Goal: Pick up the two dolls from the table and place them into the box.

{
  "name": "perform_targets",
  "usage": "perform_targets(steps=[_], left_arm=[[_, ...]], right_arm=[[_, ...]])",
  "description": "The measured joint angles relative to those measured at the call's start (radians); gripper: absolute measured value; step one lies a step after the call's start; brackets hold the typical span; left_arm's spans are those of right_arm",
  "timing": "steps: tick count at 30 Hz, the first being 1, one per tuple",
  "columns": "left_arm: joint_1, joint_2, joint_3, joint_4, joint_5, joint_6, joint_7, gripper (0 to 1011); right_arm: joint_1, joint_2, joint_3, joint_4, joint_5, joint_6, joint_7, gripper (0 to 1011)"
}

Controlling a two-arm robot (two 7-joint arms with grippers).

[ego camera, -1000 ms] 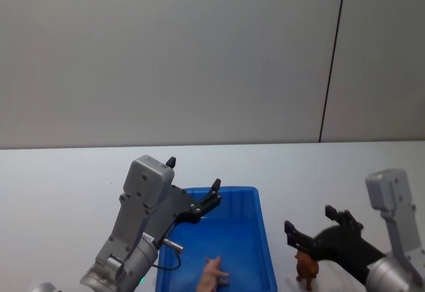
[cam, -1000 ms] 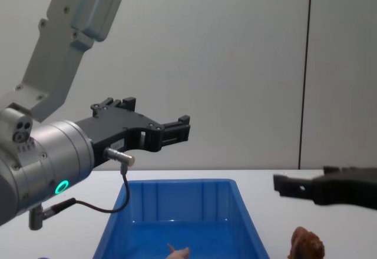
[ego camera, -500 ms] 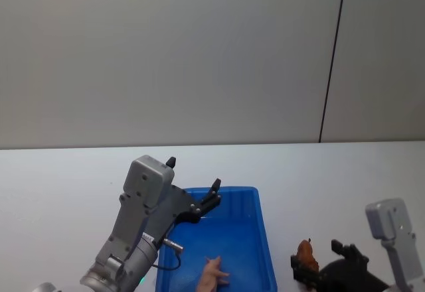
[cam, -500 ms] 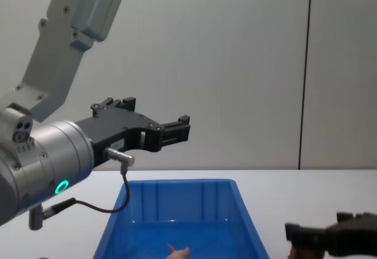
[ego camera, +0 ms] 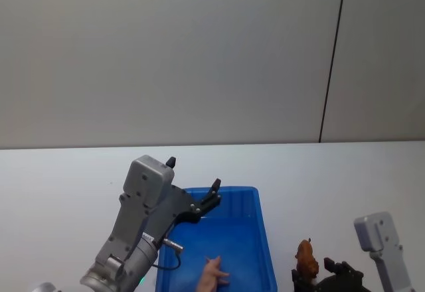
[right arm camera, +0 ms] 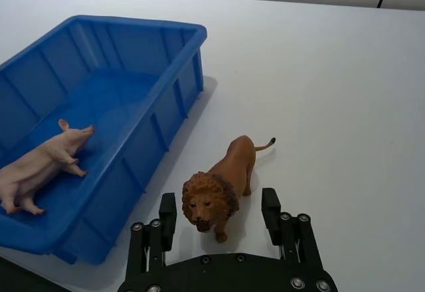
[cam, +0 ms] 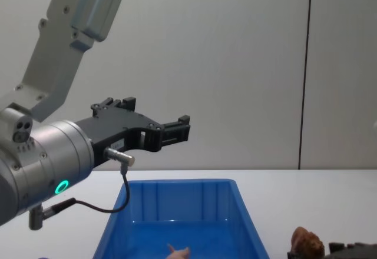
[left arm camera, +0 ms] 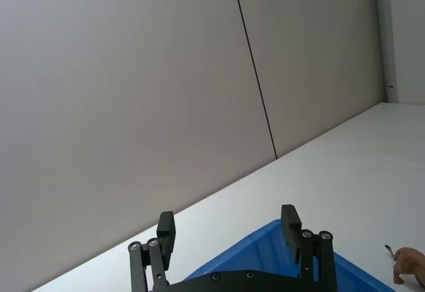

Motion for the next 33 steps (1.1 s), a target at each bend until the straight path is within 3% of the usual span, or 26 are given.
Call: perform_targets(steps=[4,7,12,27,33], left_arm=[[0.0,0.0,0.0,0.0,0.0,0.0,0.0,1003],[0.0,0.0,0.0,0.0,0.0,0.0,0.0,1003],[0.0,0.0,0.0,0.0,0.0,0.0,0.0,1003],[0.0,0.0,0.0,0.0,0.0,0.0,0.0,1003],[0.0,0.0,0.0,0.0,0.0,0.0,0.0,1003]], right_arm=[[0.008,-0.008,-0.001,0.016,-0.002,0.001,-0.008,729],[0.012,-0.012,-0.002,0.025,-0.004,-0.005,-0.014,588],[0.019,-0.018,-0.002,0.036,-0.014,-0.034,-0.019,454],[0.035,-0.024,-0.001,0.023,-0.057,-0.143,-0.022,441],[0.059,-0.03,0.003,-0.001,-0.065,-0.181,0.013,441]])
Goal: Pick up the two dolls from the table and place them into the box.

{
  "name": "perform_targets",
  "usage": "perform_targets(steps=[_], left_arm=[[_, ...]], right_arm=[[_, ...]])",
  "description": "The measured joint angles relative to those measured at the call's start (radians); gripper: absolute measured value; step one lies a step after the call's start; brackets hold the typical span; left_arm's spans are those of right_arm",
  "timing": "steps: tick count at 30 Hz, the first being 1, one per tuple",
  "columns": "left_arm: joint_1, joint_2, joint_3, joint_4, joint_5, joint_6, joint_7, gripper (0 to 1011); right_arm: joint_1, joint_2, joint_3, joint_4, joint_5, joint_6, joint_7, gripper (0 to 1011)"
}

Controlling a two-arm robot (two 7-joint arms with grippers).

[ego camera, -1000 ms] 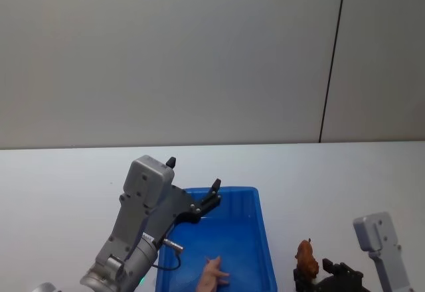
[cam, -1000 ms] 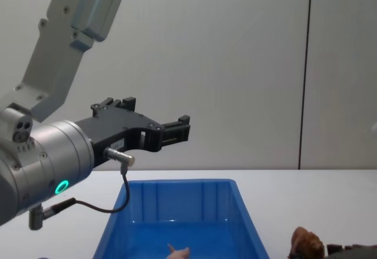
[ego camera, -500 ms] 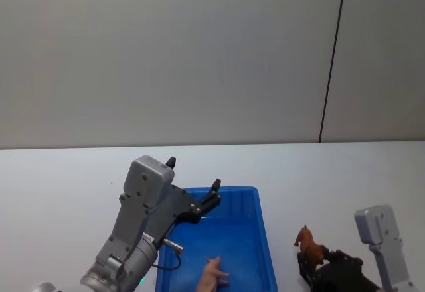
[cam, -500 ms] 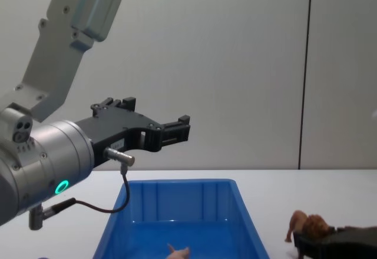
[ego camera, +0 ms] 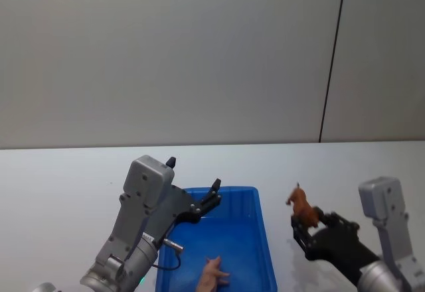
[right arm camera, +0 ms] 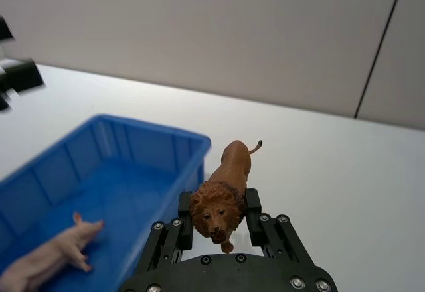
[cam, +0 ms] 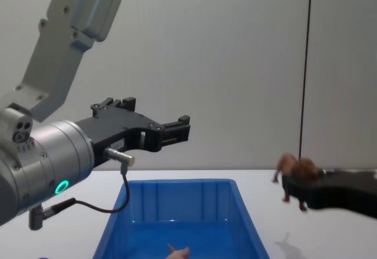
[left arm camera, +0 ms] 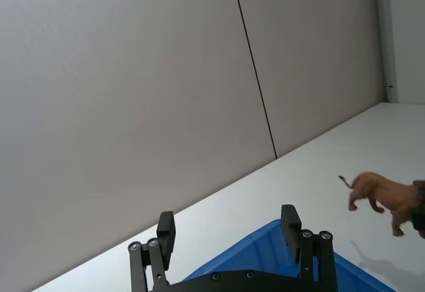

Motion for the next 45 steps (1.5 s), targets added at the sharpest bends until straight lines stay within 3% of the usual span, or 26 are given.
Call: perform_targets(steps=[7,20,27,36,45], left_arm=[[0.0,0.0,0.0,0.0,0.0,0.0,0.0,1003],[0.0,0.0,0.0,0.0,0.0,0.0,0.0,1003],[0.0,0.0,0.0,0.0,0.0,0.0,0.0,1003],[0.0,0.0,0.0,0.0,0.0,0.0,0.0,1003],[0.0,0.0,0.0,0.0,0.0,0.0,0.0,1003]], right_arm=[[0.033,-0.014,-0.001,-0.015,0.008,0.001,0.051,441],[0.108,-0.073,-0.031,0.01,0.038,0.116,0.143,460],[0.128,-0.095,-0.048,0.032,0.044,0.162,0.164,704],[0.131,-0.088,-0.05,0.025,0.041,0.161,0.186,964],[0.098,-0.03,-0.015,-0.012,0.058,0.131,0.191,1001]])
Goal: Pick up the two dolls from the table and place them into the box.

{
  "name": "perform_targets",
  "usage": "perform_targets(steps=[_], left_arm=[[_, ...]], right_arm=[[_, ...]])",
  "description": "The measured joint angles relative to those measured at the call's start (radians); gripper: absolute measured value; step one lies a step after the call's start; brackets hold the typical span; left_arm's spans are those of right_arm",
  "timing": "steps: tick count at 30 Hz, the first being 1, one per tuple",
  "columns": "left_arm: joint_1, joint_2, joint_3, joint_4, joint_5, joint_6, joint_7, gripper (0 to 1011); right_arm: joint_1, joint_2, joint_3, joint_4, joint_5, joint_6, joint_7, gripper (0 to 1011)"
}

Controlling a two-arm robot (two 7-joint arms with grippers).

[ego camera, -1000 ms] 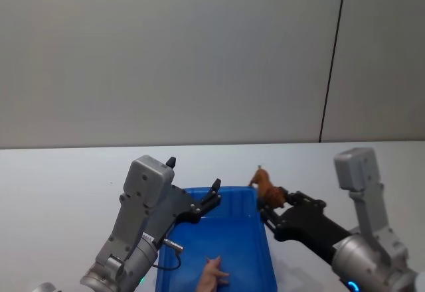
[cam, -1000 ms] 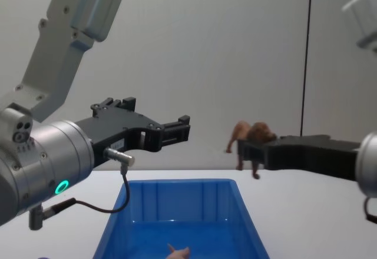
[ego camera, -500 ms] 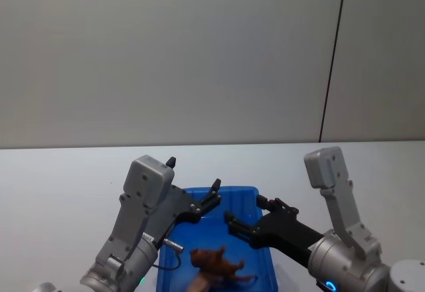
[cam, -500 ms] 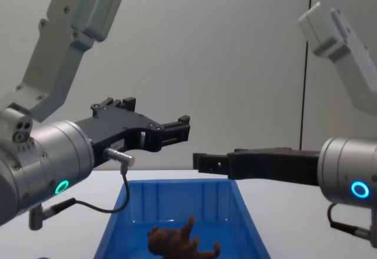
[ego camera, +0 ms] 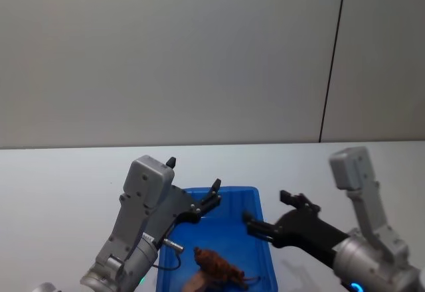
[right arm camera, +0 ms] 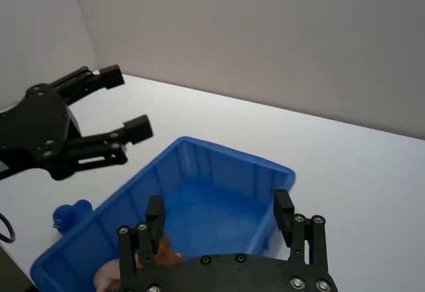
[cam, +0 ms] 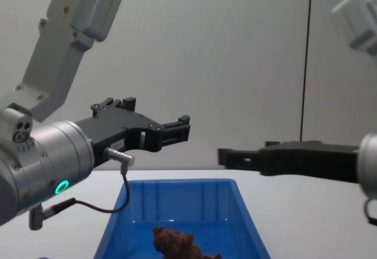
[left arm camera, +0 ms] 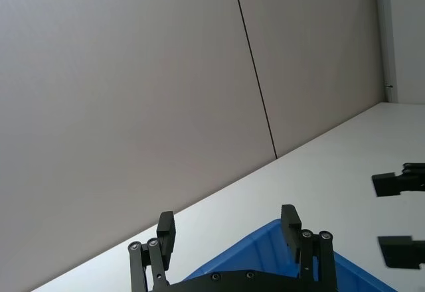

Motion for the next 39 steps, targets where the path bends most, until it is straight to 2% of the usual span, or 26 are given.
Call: perform_targets(steps=[11,21,30,39], left_arm=[[0.0,0.0,0.0,0.0,0.0,0.0,0.0,1003],[0.011,0.01,-0.003,-0.013,0.004,0.007,0.009,1003],[0.077,0.063,-0.015,-0.083,-0.004,0.038,0.078,1003],[0.184,0.148,-0.03,-0.175,-0.045,0.077,0.176,1003]], right_arm=[[-0.056,0.074,0.043,-0.029,0.03,-0.034,-0.017,1001],[-0.082,0.105,0.061,-0.041,0.043,-0.05,-0.026,1001],[-0.092,0.118,0.069,-0.046,0.048,-0.056,-0.029,1001],[-0.097,0.124,0.072,-0.048,0.05,-0.059,-0.031,1001]])
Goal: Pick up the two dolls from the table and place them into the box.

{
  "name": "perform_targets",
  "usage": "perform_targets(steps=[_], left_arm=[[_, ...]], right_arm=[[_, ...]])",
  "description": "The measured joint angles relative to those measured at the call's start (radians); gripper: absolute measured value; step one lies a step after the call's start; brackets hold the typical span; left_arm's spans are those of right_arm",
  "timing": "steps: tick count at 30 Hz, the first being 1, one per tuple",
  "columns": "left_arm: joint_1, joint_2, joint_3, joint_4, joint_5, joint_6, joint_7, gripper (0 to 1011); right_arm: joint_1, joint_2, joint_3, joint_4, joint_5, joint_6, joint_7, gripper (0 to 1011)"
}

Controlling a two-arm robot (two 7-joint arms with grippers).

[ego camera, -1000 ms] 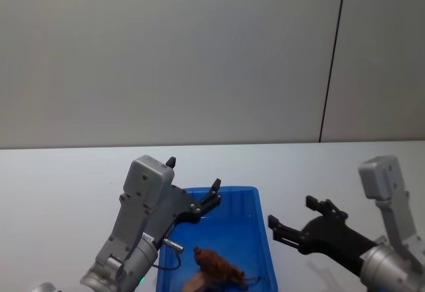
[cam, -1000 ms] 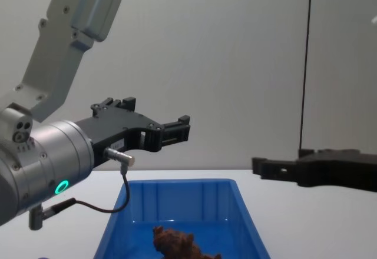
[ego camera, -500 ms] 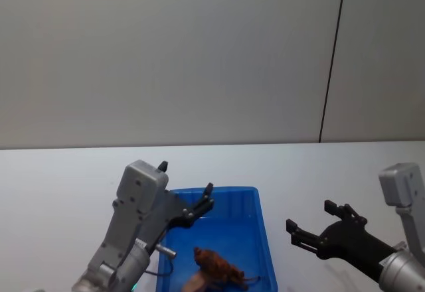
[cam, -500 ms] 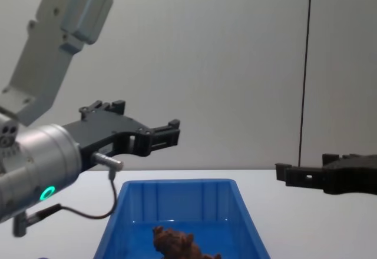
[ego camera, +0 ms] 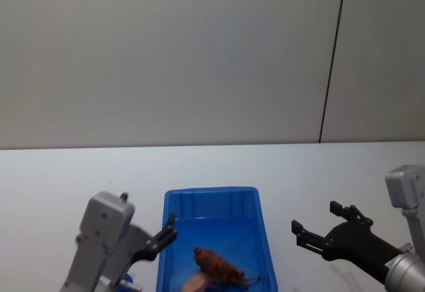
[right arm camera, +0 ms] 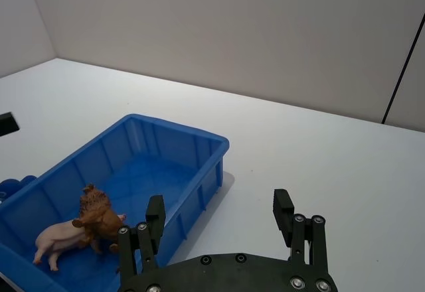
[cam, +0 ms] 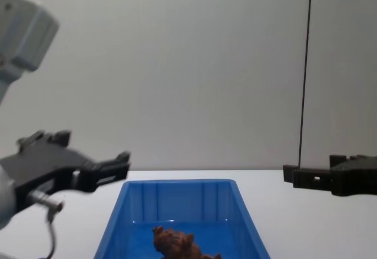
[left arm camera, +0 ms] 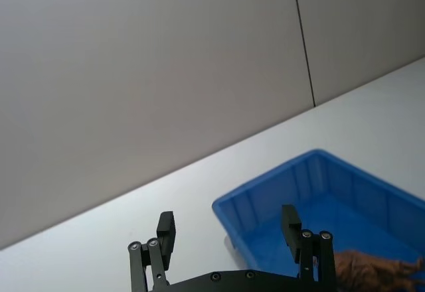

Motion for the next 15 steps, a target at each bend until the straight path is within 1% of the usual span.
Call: perform_targets(steps=[3,4,8,13,15], left_arm=[[0.042,0.032,-0.006,-0.027,-0.023,0.012,0.036,1003],[0.042,0.032,-0.006,-0.027,-0.023,0.012,0.036,1003],[0.089,0.068,-0.013,-0.049,-0.048,0.022,0.067,1003],[0.126,0.093,-0.02,-0.055,-0.07,0.03,0.087,1003],[0.134,0.097,-0.021,-0.054,-0.074,0.032,0.088,1003]], right_arm=[[-0.001,0.002,0.001,0.0,0.001,-0.001,-0.001,1001],[-0.001,0.002,0.001,-0.001,0.001,-0.001,-0.001,1001],[-0.002,0.003,0.002,-0.001,0.001,-0.001,-0.001,1001],[-0.003,0.004,0.002,-0.001,0.002,-0.002,-0.001,1001],[-0.003,0.004,0.002,-0.001,0.002,-0.002,-0.002,1001]])
